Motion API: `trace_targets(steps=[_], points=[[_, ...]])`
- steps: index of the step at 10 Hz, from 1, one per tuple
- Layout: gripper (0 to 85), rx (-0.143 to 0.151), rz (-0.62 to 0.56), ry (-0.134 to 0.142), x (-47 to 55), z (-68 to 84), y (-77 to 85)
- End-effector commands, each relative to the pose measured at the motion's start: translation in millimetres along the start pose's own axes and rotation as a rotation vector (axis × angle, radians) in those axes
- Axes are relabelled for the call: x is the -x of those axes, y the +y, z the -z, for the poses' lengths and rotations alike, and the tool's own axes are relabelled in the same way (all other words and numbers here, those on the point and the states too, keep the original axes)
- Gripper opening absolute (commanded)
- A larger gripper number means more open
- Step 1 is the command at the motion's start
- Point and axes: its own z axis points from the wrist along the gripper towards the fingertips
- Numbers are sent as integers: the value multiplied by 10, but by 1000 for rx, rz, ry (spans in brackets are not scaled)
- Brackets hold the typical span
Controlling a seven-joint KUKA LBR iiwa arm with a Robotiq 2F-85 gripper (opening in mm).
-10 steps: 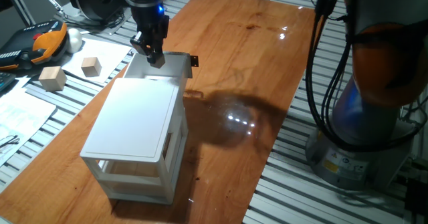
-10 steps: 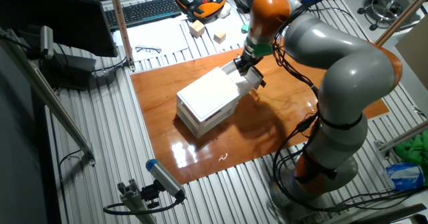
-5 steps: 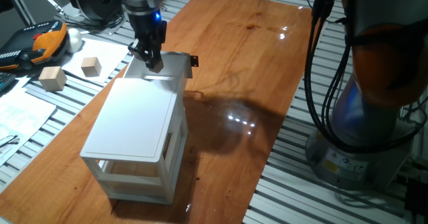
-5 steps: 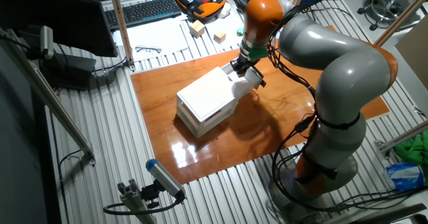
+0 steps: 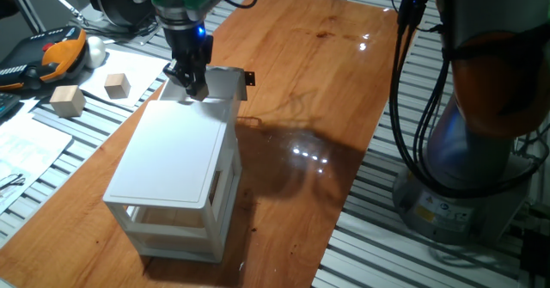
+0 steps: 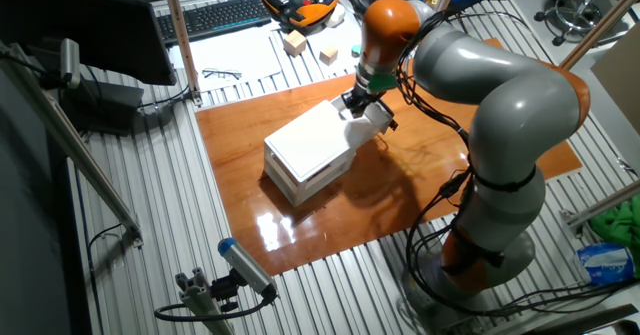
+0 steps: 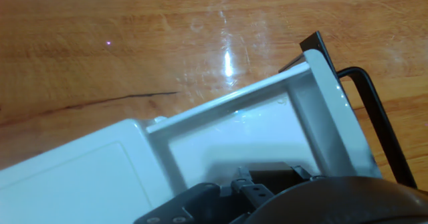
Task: Put things in the drawer
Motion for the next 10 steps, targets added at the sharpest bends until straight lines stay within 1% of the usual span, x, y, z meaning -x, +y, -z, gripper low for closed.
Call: trace_targets(steps=[1,3,4,5,6,8,10], points=[[0,0,0,6,5,-16,-1],[0,-5,0,12,13,-50,2],[0,-14,-1,11,6,-54,10],[0,-22,-5,10,-3,-64,23],[0,-23,-17,2,-12,-81,38],[340,-31,-43,-19,-32,-96,62],[340,-23,-58,-22,-33,-99,63]])
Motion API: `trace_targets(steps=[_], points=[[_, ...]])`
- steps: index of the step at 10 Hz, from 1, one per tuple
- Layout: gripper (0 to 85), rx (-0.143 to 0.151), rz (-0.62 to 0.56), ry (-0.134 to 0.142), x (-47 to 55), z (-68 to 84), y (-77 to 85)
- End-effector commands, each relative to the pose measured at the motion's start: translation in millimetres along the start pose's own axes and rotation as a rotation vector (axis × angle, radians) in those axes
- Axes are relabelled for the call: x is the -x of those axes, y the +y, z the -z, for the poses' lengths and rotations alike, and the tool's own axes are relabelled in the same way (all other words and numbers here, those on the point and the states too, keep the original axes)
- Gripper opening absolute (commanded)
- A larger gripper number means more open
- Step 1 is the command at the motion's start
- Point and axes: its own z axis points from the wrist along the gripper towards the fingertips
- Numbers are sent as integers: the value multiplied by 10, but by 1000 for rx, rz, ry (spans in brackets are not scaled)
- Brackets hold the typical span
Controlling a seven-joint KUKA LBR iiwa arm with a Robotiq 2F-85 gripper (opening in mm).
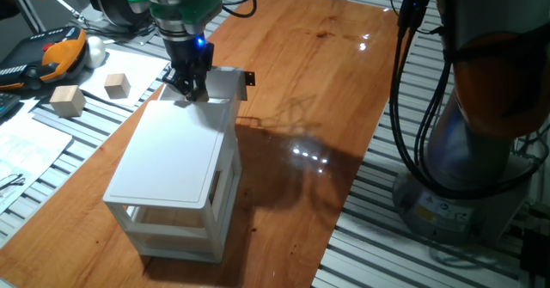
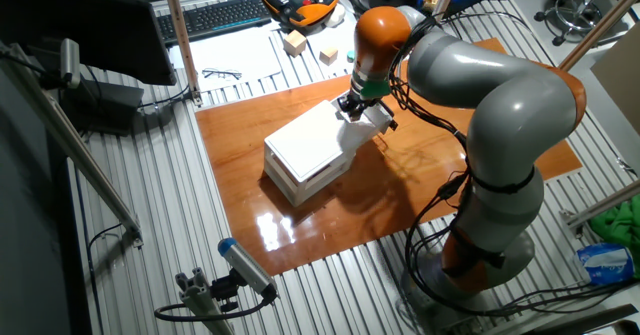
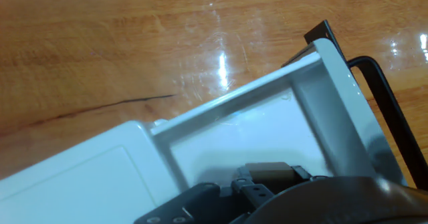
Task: Put things in the drawer
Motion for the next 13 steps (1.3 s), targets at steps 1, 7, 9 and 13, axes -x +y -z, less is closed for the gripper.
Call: trace_targets(steps=[1,7,9,13], points=[[510,-1,-6,-2,-1,2,0],[510,-20,-3,-2,5,194,-90],[340,-22,18,14,-5,348,-166],[0,-27,43,18,-18,536,-275]])
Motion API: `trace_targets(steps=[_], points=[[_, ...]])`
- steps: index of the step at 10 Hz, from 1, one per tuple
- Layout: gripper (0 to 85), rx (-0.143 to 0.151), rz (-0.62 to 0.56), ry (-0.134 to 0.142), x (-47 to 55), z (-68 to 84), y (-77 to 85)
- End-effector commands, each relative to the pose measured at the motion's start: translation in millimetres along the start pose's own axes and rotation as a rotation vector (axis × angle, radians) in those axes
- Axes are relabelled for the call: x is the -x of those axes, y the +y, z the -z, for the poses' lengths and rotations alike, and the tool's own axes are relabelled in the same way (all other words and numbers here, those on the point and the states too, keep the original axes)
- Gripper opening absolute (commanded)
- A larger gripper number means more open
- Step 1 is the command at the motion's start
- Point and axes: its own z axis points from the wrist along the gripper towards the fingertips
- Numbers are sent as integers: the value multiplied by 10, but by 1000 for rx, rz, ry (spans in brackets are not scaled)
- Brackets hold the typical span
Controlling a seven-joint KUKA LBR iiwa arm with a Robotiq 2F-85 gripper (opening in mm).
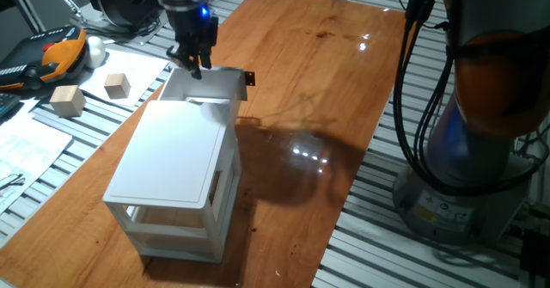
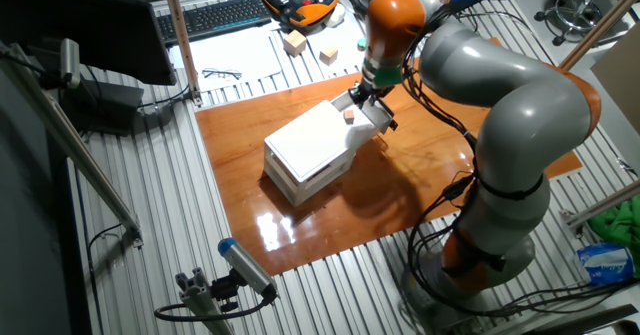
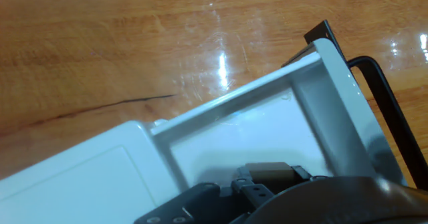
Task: Put things in the drawer
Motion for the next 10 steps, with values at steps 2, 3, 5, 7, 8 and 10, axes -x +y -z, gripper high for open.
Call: trace_targets(steps=[2,3,5,7,8,10], points=[[0,9,11,7,19,82,-100],[0,5,14,9,18,130,-145],[0,7,40,15,66,201,-305],[0,3,95,16,88,257,-433],[0,5,124,22,89,267,-456],[0,5,157,21,120,253,-489]])
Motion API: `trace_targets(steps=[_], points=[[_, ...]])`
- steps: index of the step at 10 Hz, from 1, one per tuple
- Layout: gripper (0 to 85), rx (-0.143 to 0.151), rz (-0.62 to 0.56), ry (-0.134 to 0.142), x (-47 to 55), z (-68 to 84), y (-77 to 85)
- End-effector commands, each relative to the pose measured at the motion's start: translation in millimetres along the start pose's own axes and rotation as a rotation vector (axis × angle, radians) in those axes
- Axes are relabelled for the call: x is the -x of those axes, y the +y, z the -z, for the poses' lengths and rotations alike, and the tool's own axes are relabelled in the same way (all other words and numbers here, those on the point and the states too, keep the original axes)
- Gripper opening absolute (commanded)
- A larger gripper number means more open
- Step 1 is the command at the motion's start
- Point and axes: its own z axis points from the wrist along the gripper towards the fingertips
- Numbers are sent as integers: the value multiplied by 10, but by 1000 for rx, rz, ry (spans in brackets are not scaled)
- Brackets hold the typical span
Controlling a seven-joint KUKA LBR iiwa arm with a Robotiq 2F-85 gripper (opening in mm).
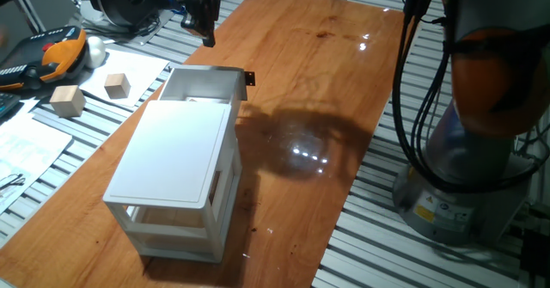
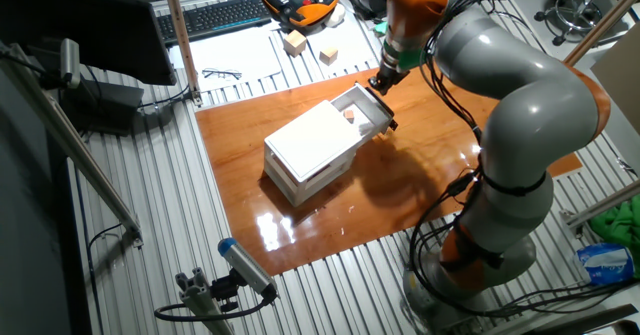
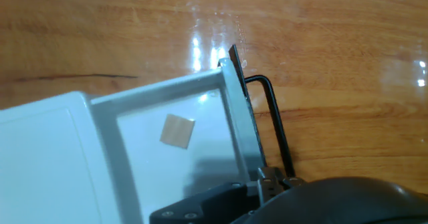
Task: Put things in the drawer
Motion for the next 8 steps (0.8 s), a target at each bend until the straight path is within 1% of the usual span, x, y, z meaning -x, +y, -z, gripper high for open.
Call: trace_targets(steps=[1,2,3,6,7,8], points=[[0,11,0,-3,34,-24,-44],[0,19,17,0,76,-56,-111],[0,30,25,13,107,-86,-160],[0,60,37,42,161,-163,-165],[0,62,45,43,176,-196,-206],[0,66,51,38,195,-239,-247]])
